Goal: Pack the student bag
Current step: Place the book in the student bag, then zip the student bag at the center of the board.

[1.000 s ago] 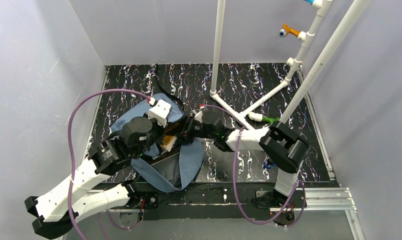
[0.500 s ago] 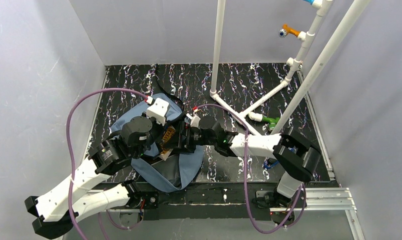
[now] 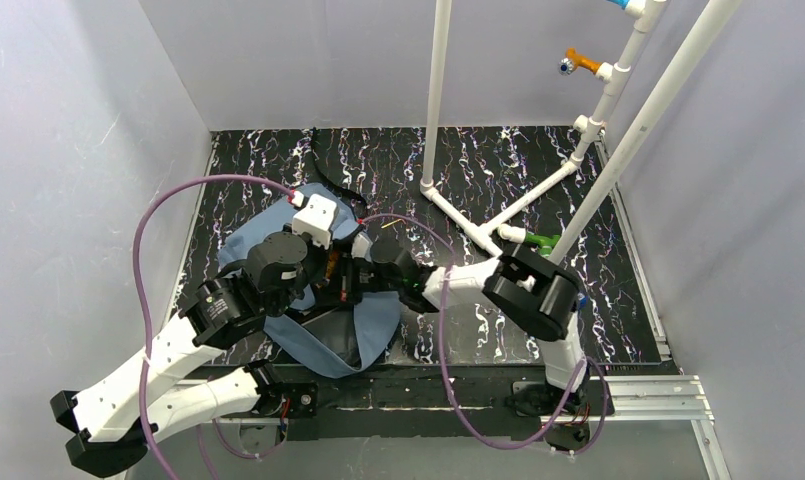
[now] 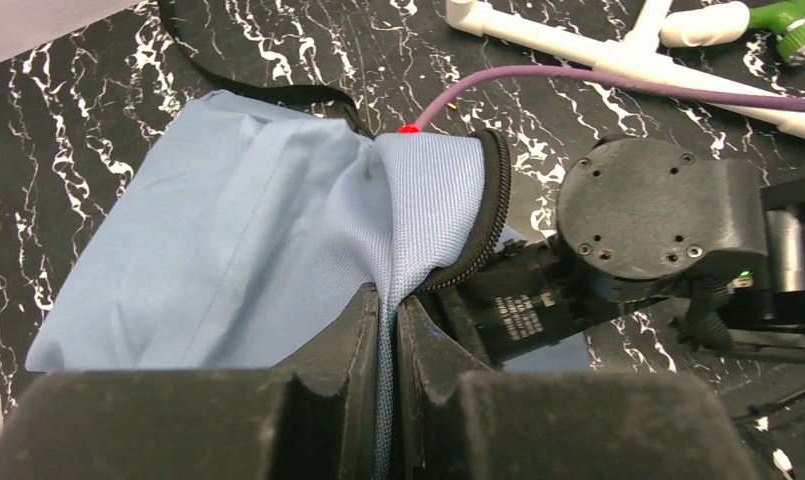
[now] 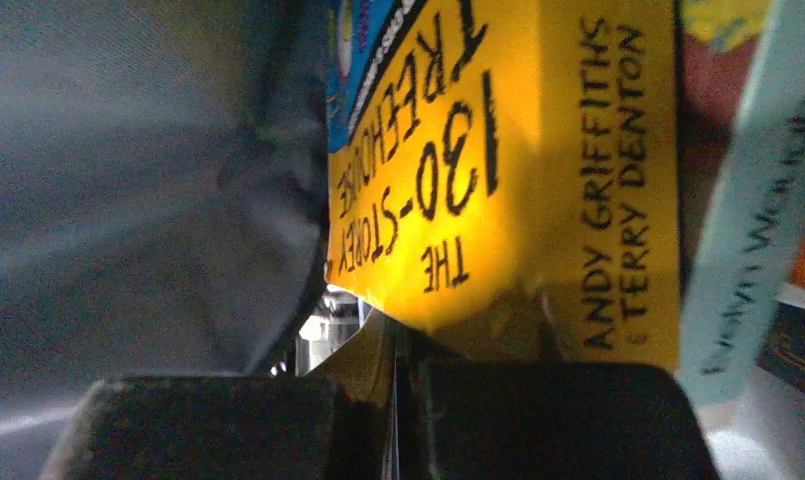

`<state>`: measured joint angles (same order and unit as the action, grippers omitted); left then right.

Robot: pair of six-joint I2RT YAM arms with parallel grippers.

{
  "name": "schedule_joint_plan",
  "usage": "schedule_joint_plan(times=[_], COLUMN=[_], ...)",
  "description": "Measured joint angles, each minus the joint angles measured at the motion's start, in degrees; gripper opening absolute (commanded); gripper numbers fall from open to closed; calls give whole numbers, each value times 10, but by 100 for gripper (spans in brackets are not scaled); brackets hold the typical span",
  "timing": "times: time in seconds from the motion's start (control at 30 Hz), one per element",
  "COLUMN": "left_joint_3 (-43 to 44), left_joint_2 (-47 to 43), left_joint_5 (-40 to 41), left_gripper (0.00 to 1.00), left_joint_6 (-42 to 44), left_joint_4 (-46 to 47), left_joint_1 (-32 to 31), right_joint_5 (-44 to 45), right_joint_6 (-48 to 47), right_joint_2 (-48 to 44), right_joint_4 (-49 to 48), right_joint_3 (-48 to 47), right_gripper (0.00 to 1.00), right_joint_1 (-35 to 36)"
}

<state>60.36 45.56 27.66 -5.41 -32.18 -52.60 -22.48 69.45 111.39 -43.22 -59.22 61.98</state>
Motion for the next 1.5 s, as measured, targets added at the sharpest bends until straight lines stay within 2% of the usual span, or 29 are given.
schedule_joint_plan(times=[0.03,0.13,0.27,0.3,0.5,0.57,0.7,0.73,0.77,0.97,1.03,1.2,1.27,1.4,1.5], left_joint_3=[-2,-19,-40,-47,-76,-82,-93,-93,-93,-110,-132,-185,-200,-236,-255], left_joint_2=[0,-6,-20,-26,-53,-59,-69,-70,-70,-77,-81,-40,-12,46,86], left_joint_5=[5,16,18,19,19,20,21,22,23,30,24,-18,-26,-29,-42], left_gripper=[0,0,0,0,0,0,0,15,0,0,0,0,0,0,0], left_joint_6=[-2,-14,-28,-31,-38,-38,-44,-48,-55,-147,-189,-296,-327,-369,-374], left_joint_4=[1,9,26,32,51,56,52,49,45,17,16,39,43,51,68], left_joint_1=[0,0,0,0,0,0,0,0,-1,-1,-1,-4,-5,-1,27], right_joint_5=[5,19,22,23,54,77,116,125,131,142,137,136,147,181,209], right_joint_6=[4,7,-42,-68,-243,-296,-368,-381,-392,-429,-437,-451,-449,-432,-417], right_joint_2=[20,35,-7,-31,-191,-232,-243,-240,-233,-135,-100,-63,-64,-81,-106], right_joint_4=[-13,-35,8,44,265,319,384,400,411,397,375,326,301,228,186], right_joint_3=[-19,-37,-3,11,51,54,49,46,45,3,-9,-9,3,58,106], right_gripper=[9,44,68,72,73,79,88,88,89,87,81,31,4,1,1], right_joint_1=[2,3,-2,-4,-24,-36,-58,-66,-75,-117,-124,-124,-125,-131,-128])
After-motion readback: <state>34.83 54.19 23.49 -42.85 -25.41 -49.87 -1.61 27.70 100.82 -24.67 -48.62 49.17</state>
